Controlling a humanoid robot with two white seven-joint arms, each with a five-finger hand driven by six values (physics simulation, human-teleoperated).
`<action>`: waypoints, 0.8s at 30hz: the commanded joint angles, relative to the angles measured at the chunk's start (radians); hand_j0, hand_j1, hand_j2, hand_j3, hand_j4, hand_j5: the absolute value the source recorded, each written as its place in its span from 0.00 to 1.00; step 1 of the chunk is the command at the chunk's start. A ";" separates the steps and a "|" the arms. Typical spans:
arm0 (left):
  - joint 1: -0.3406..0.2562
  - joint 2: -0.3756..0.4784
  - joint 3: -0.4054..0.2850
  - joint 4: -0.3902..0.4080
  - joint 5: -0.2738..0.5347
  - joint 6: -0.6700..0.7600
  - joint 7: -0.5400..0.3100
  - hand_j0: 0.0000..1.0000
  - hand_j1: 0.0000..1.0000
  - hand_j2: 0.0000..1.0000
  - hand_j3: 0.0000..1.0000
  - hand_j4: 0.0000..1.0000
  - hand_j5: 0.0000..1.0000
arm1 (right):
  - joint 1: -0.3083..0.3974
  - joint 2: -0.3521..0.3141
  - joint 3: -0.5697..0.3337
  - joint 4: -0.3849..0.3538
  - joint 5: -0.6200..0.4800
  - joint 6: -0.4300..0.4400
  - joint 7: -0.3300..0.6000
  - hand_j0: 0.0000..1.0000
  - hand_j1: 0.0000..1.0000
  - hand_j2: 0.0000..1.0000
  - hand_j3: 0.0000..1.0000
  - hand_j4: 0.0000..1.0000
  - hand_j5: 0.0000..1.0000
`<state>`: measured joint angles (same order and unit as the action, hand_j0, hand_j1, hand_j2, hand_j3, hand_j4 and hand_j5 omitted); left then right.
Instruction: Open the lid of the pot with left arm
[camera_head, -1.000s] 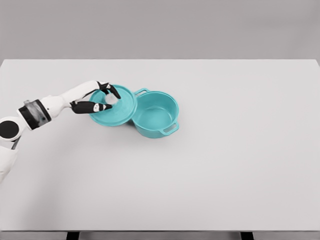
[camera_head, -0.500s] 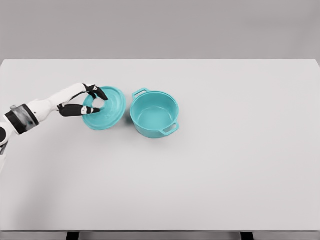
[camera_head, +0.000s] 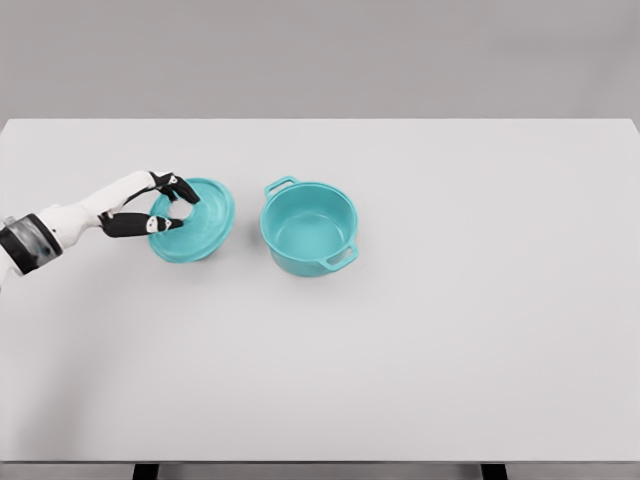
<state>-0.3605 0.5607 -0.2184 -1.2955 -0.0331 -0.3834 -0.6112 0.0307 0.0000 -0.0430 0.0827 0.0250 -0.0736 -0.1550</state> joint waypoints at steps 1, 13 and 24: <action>0.000 0.005 0.001 0.009 0.006 0.001 0.000 0.58 0.58 0.58 0.58 0.58 0.58 | 0.000 0.000 0.000 0.000 0.000 0.000 0.000 1.00 1.00 1.00 1.00 1.00 1.00; 0.008 0.013 -0.001 0.018 0.002 0.001 0.000 0.82 0.82 0.82 0.82 0.82 0.82 | 0.000 0.000 0.000 0.000 0.000 0.000 0.000 1.00 1.00 1.00 1.00 1.00 1.00; 0.080 0.091 0.108 -0.001 0.029 -0.015 0.000 1.00 1.00 1.00 1.00 1.00 1.00 | 0.000 0.000 0.000 0.000 0.000 0.000 0.000 1.00 1.00 1.00 1.00 1.00 1.00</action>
<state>-0.2777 0.6433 -0.1527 -1.2888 -0.0203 -0.3989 -0.6113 0.0307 0.0000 -0.0429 0.0827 0.0250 -0.0736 -0.1550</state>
